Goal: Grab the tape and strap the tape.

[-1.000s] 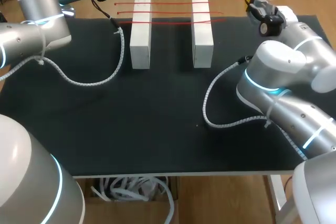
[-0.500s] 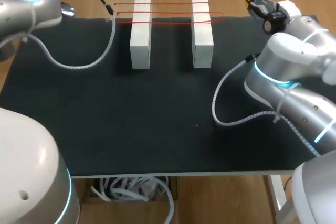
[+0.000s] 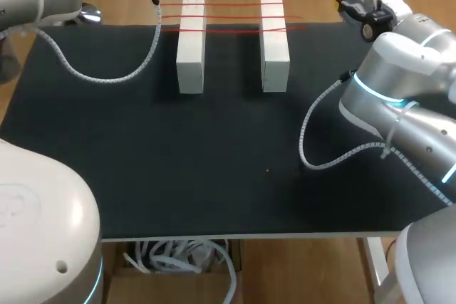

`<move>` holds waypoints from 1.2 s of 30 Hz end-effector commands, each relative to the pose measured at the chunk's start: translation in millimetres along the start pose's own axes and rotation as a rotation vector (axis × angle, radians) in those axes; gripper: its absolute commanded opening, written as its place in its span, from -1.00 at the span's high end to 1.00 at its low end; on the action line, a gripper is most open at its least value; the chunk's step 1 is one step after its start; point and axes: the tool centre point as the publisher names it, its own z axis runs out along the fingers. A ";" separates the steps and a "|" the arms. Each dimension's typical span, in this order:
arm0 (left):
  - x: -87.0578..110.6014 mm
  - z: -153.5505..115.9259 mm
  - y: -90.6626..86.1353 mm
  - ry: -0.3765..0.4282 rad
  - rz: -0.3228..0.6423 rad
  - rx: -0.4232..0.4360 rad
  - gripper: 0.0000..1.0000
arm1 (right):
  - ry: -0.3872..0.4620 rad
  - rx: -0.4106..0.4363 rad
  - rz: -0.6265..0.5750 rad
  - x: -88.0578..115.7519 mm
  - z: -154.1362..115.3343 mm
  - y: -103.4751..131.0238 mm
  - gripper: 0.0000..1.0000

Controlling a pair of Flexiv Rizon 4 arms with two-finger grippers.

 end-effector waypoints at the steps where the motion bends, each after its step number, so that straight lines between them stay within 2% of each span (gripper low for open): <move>1: 4.5 6.6 -5.5 0.040 0.050 -0.188 1.00 | -0.025 0.002 -0.001 2.4 -0.3 0.6 1.00; 3: 3.9 13.5 -6.5 0.061 0.037 -0.247 1.00 | -0.025 0.002 -0.001 2.4 -0.3 0.6 1.00; 10: 5.4 42.9 -4.9 0.257 -0.013 -0.279 1.00 | -0.025 0.002 -0.001 2.4 -0.3 0.6 1.00; 11: 5.5 44.6 -5.7 0.263 -0.007 -0.276 1.00 | -0.025 0.002 -0.001 2.4 -0.3 0.6 1.00; 13: 3.6 46.5 -7.9 0.220 0.000 -0.302 1.00 | -0.025 0.002 -0.001 2.4 -0.3 0.6 1.00; 26: 3.6 46.5 -7.9 0.220 0.000 -0.302 1.00 | -0.025 0.002 -0.001 2.4 -0.3 0.6 1.00; 28: 5.2 50.0 -8.1 0.197 0.005 -0.336 1.00 | -0.025 0.002 -0.001 2.4 -0.3 0.6 1.00; 32: 4.0 51.7 -8.4 0.101 0.001 -0.416 1.00 | -0.025 0.002 -0.001 2.4 -0.3 0.6 1.00; 35: 3.9 50.1 -10.5 0.079 0.004 -0.469 1.00 | -0.025 0.002 -0.001 2.4 -0.3 0.6 1.00; 36: 4.1 50.7 -11.8 0.095 0.014 -0.478 1.00 | -0.025 0.002 -0.001 2.4 -0.3 0.6 1.00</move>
